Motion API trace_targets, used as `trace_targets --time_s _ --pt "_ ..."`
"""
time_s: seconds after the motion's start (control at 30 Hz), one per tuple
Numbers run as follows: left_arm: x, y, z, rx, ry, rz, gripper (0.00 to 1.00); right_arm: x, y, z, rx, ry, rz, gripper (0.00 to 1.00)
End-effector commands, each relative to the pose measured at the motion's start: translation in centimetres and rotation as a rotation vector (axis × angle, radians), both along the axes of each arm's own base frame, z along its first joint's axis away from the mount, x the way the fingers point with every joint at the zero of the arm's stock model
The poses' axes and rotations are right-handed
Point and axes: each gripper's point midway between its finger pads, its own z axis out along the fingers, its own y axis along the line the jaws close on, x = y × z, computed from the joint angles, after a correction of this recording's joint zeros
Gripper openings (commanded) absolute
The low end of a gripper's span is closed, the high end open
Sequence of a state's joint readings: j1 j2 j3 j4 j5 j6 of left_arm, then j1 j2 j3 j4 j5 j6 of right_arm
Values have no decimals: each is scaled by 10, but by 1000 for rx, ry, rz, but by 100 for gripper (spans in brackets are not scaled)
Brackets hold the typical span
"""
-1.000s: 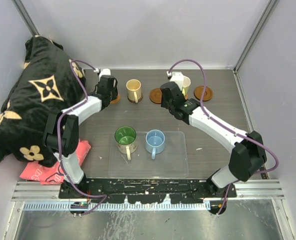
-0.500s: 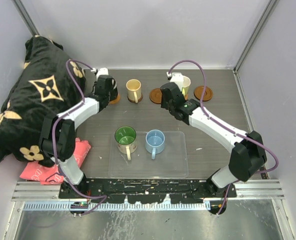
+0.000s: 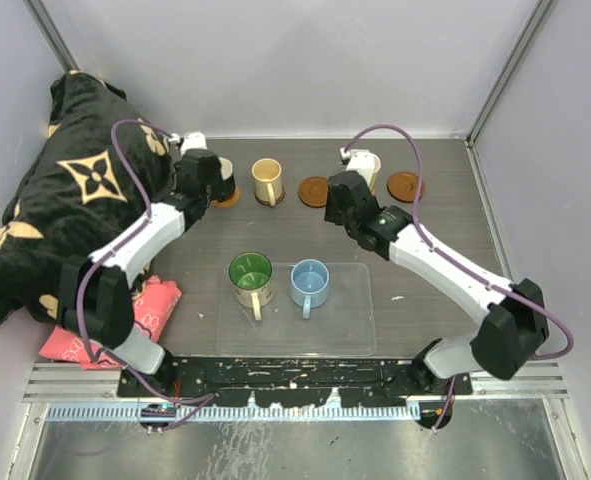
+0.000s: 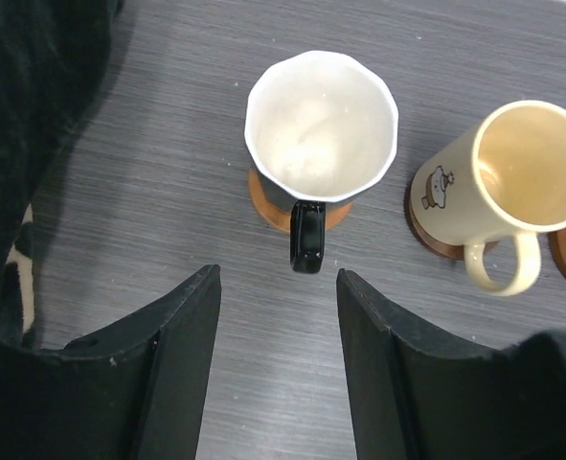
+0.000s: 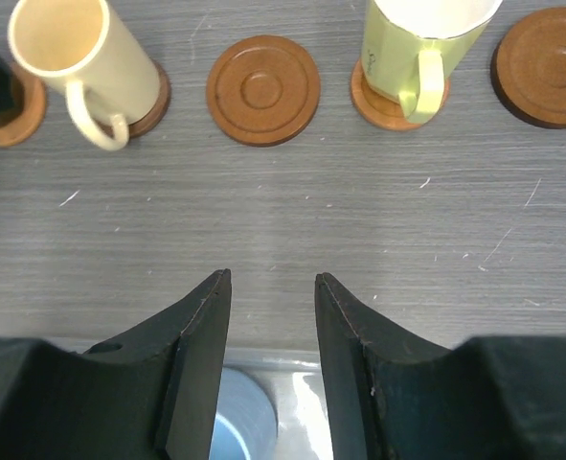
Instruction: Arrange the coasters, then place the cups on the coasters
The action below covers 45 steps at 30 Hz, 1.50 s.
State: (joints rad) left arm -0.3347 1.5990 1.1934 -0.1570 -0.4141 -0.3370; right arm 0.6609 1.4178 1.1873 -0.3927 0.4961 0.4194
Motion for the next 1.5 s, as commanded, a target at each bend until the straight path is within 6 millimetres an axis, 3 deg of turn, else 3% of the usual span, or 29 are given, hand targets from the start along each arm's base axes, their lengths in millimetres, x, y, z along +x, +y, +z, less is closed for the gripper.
trace_targets --time_s 0.0,0.33,0.5,0.67,1.03,1.47 --pt "-14 -2 50 -51 -61 -4 53 -32 9 20 54 -27 24 46" --pt "-59 -10 62 -119 -19 -27 54 -131 45 -16 40 95 99 45" --pt "-80 -9 54 -133 15 -26 54 -158 58 -35 74 148 90 45" --pt "-98 -2 56 -135 11 -17 54 -176 65 -46 94 187 68 44" --pt "-114 0 42 -121 86 0 54 -205 88 -87 69 206 -10 42" --pt "-125 -8 44 -141 67 -37 55 -201 85 -104 50 148 -78 42"
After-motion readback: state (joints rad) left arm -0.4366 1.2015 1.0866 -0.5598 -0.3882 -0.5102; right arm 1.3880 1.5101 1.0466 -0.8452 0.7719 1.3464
